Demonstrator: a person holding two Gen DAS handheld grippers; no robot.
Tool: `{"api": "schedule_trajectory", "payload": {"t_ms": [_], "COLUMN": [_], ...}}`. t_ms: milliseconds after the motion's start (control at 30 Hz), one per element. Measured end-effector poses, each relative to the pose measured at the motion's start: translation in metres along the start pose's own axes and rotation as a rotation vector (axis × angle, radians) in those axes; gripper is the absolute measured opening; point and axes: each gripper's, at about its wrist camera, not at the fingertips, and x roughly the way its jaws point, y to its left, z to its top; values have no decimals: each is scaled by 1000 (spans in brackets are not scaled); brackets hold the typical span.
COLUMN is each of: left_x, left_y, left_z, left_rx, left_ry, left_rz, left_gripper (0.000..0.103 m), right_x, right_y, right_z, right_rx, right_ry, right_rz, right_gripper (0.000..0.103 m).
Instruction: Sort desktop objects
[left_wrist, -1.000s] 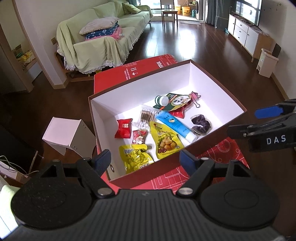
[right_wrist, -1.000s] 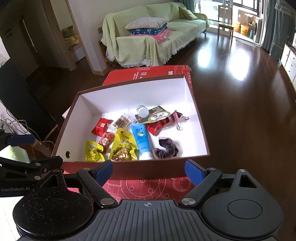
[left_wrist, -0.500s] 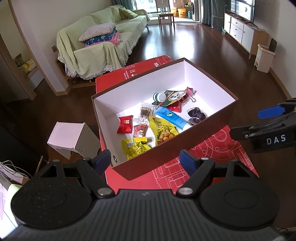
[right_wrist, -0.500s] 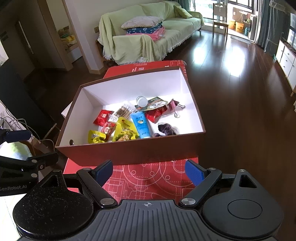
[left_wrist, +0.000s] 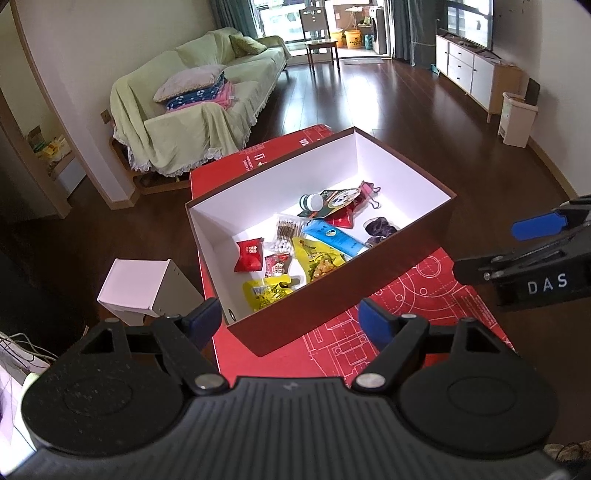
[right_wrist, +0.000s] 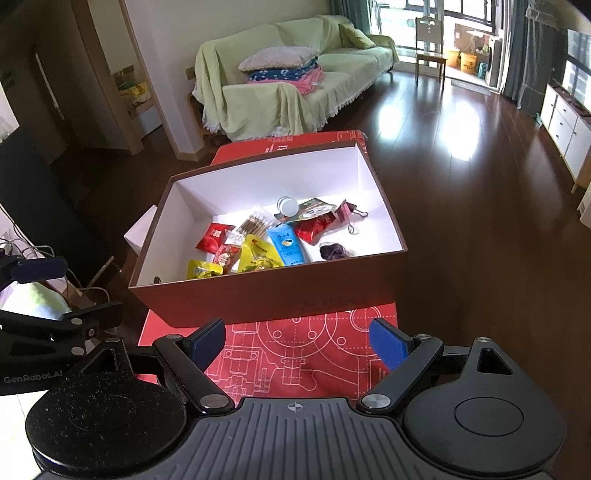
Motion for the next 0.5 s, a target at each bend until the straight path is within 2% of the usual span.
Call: {"api": "schedule_trajectory", "payload": {"t_ms": [200, 500], "left_x": [-5, -1], "left_y": [-3, -8], "left_z": [-3, 6], "left_rx": [2, 9], "left_ry": [-16, -27], "left_rz": [-8, 6], "left_gripper": [79, 79], "right_x": [-8, -3], "right_y": [2, -7], "right_z": [-8, 1], "right_rx": [9, 8], "right_ry": [-11, -18], "right_rz": [-7, 10], "right_gripper": [88, 88]}}
